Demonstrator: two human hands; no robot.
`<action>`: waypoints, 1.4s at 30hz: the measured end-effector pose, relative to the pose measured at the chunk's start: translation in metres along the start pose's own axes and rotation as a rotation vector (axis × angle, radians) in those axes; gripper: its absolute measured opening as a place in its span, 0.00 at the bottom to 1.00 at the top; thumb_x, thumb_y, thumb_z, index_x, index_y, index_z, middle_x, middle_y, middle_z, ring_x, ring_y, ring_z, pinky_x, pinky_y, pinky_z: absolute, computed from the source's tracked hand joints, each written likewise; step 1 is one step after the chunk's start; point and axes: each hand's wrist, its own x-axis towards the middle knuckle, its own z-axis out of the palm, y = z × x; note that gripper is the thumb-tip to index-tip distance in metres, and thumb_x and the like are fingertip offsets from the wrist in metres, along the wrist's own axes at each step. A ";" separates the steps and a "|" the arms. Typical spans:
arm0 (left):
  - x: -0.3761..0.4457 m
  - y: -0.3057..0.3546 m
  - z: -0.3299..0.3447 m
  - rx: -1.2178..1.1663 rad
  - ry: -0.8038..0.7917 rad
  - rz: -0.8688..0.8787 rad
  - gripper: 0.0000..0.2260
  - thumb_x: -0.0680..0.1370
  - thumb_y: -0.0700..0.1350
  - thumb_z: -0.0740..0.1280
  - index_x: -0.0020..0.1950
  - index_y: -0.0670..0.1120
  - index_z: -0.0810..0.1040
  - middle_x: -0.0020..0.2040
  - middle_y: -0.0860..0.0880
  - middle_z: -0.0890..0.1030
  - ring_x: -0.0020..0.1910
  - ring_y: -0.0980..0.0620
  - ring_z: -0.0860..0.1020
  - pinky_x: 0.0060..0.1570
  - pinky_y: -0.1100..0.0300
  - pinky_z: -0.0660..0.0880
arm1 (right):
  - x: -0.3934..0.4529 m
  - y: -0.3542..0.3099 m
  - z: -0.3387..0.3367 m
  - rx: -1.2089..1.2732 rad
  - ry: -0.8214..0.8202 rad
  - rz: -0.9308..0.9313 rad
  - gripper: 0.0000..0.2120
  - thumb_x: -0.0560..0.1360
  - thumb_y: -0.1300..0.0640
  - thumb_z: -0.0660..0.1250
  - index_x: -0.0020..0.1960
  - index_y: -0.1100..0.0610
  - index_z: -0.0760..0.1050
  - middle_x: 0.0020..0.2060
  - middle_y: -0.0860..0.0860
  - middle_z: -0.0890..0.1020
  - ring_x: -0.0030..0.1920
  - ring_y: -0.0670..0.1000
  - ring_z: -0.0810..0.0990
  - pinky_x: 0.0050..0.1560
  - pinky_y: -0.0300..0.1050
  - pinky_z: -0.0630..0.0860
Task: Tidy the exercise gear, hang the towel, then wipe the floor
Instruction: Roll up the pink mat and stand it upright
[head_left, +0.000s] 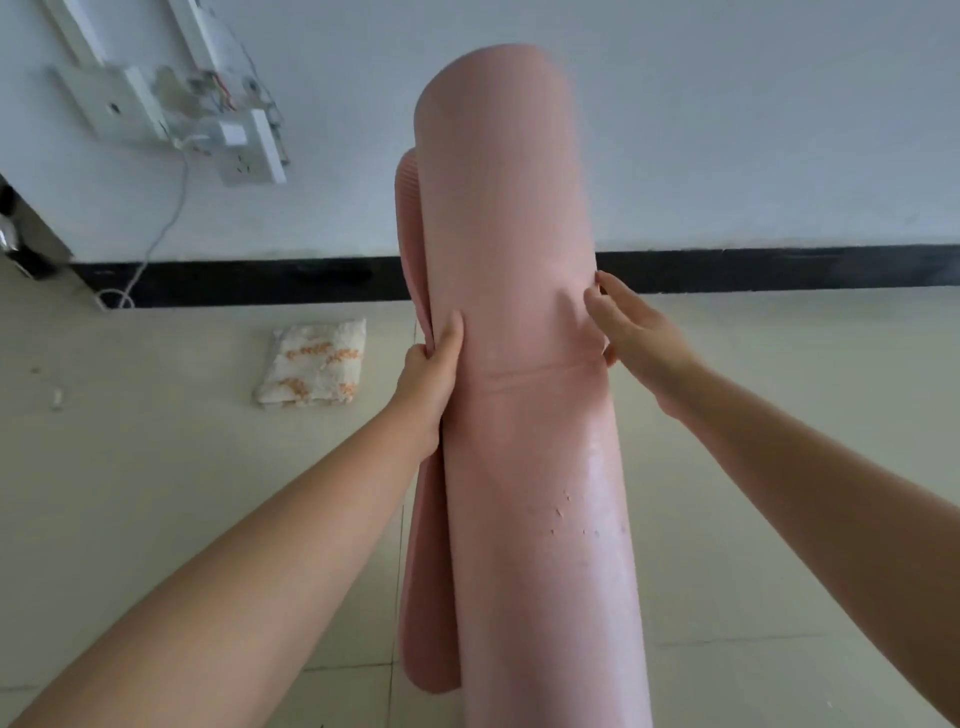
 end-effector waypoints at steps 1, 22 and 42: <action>-0.007 0.016 0.004 0.001 0.011 0.030 0.53 0.50 0.78 0.62 0.68 0.48 0.70 0.64 0.51 0.76 0.61 0.49 0.75 0.65 0.50 0.71 | 0.000 -0.007 -0.008 0.002 0.011 -0.022 0.27 0.76 0.40 0.57 0.73 0.43 0.58 0.64 0.50 0.73 0.50 0.50 0.72 0.66 0.47 0.67; -0.062 0.199 0.063 0.238 0.078 0.685 0.26 0.80 0.62 0.42 0.68 0.52 0.67 0.64 0.52 0.74 0.62 0.50 0.74 0.57 0.56 0.72 | -0.023 -0.106 -0.163 0.290 0.252 -0.093 0.13 0.78 0.47 0.57 0.53 0.56 0.72 0.53 0.52 0.77 0.61 0.53 0.74 0.64 0.51 0.68; -0.143 0.321 0.089 0.680 -0.239 0.014 0.19 0.76 0.62 0.61 0.57 0.50 0.77 0.47 0.47 0.84 0.46 0.49 0.82 0.44 0.56 0.79 | -0.043 -0.217 -0.240 -0.470 -0.108 0.364 0.18 0.73 0.42 0.64 0.34 0.55 0.68 0.30 0.48 0.72 0.40 0.53 0.75 0.42 0.44 0.72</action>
